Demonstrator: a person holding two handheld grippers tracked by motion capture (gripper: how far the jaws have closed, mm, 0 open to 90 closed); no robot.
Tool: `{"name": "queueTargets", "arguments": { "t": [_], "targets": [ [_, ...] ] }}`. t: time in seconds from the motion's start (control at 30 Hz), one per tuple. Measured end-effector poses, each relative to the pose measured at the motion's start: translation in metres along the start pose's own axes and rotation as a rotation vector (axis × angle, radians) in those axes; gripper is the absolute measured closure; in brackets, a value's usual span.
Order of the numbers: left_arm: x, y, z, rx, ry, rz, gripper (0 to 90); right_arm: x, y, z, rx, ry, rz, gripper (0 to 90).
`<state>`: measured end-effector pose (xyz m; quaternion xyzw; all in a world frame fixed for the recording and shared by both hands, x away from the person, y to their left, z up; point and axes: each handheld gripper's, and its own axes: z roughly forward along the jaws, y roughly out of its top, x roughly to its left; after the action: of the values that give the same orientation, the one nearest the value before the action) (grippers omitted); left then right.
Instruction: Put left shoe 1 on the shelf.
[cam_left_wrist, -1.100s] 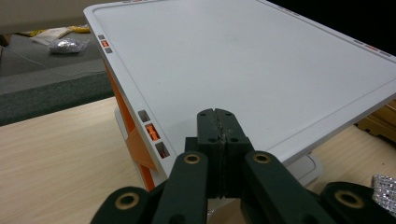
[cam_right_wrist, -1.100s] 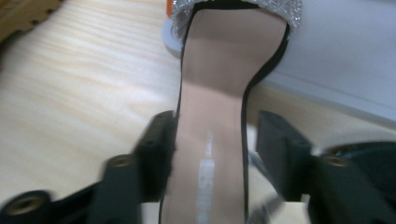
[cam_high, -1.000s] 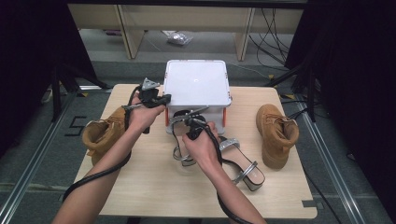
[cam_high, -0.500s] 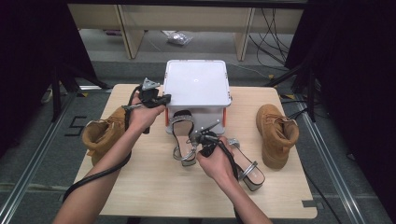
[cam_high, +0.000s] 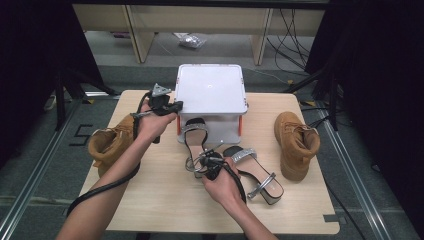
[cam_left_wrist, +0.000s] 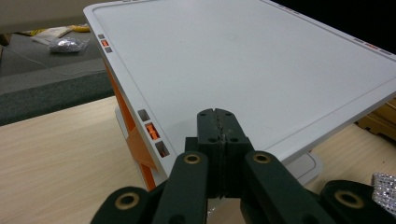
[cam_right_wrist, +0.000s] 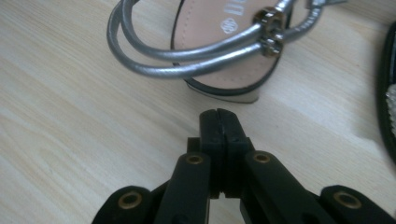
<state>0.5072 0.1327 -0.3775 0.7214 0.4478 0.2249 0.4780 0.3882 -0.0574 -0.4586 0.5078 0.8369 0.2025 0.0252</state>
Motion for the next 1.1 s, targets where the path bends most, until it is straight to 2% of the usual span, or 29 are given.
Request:
{"name": "queueTargets", "arguments": {
  "t": [0.03,0.1,0.2,0.23,0.37,0.43,0.47,0.5,0.57,0.63,0.67,0.73,0.77,0.8,0.87,0.9,0.93,0.97,1.0,1.1],
  "targets": [
    [0.000,0.000,0.000,-0.005,-0.003,-0.002,89.0,0.002,0.000,0.003,0.007,-0.043,0.004,90.0],
    [0.000,0.000,0.000,-0.005,-0.005,-0.003,89.0,0.005,0.001,0.007,0.004,-0.021,-0.002,90.0],
    [0.000,0.000,0.000,-0.005,-0.007,-0.002,89.0,0.007,0.002,0.012,0.010,-0.025,-0.012,90.0],
    [0.000,0.000,0.000,-0.008,-0.008,-0.005,89.0,0.006,0.001,0.019,-0.009,-0.031,-0.026,90.0],
    [0.001,0.000,-0.001,0.003,-0.006,-0.001,89.0,0.010,0.001,0.023,-0.010,-0.021,-0.017,90.0],
    [0.001,0.000,-0.001,0.004,-0.006,0.000,89.0,0.010,0.001,0.024,-0.020,-0.016,-0.029,90.0],
    [0.001,0.000,-0.001,0.003,-0.006,-0.002,89.0,0.010,0.001,0.025,-0.021,-0.017,-0.028,90.0],
    [0.001,0.000,-0.001,0.002,-0.006,-0.002,89.0,0.012,0.001,0.026,-0.010,-0.013,0.006,90.0],
    [0.001,0.000,-0.001,0.001,-0.007,-0.004,89.0,0.012,0.001,0.026,-0.002,-0.018,0.015,90.0],
    [0.001,0.000,-0.001,0.001,-0.007,-0.004,89.0,0.008,0.002,0.028,-0.011,-0.025,-0.047,90.0],
    [0.001,0.000,-0.001,0.003,-0.007,-0.004,89.0,0.012,0.001,0.026,-0.006,-0.022,0.003,90.0],
    [0.001,0.000,-0.001,0.003,-0.008,-0.002,89.0,0.012,0.001,0.026,-0.005,-0.027,-0.008,90.0],
    [0.001,0.000,-0.001,0.002,-0.008,-0.004,89.0,0.011,0.002,0.026,-0.014,-0.022,-0.029,90.0],
    [0.001,0.000,-0.001,0.001,-0.007,-0.004,89.0,0.012,0.002,0.028,-0.018,-0.028,-0.012,90.0],
    [0.001,0.000,-0.001,0.001,-0.007,-0.003,89.0,0.010,0.003,0.028,-0.029,-0.031,-0.055,90.0],
    [0.001,0.000,-0.001,0.001,-0.007,-0.003,89.0,0.012,0.002,0.027,-0.035,-0.018,-0.024,90.0],
    [0.001,-0.001,-0.001,0.001,-0.005,-0.004,89.1,0.012,0.002,0.029,-0.059,-0.030,-0.035,90.0],
    [0.001,-0.001,-0.001,0.001,-0.005,-0.004,89.0,0.012,0.002,0.029,-0.059,-0.030,-0.035,90.0],
    [0.001,-0.001,-0.001,0.000,-0.002,-0.004,89.1,0.011,0.004,0.027,-0.089,-0.031,-0.070,90.0],
    [0.000,0.000,-0.001,0.003,-0.001,-0.005,89.1,0.013,0.006,0.026,-0.096,-0.023,-0.044,90.0]
  ]
}}
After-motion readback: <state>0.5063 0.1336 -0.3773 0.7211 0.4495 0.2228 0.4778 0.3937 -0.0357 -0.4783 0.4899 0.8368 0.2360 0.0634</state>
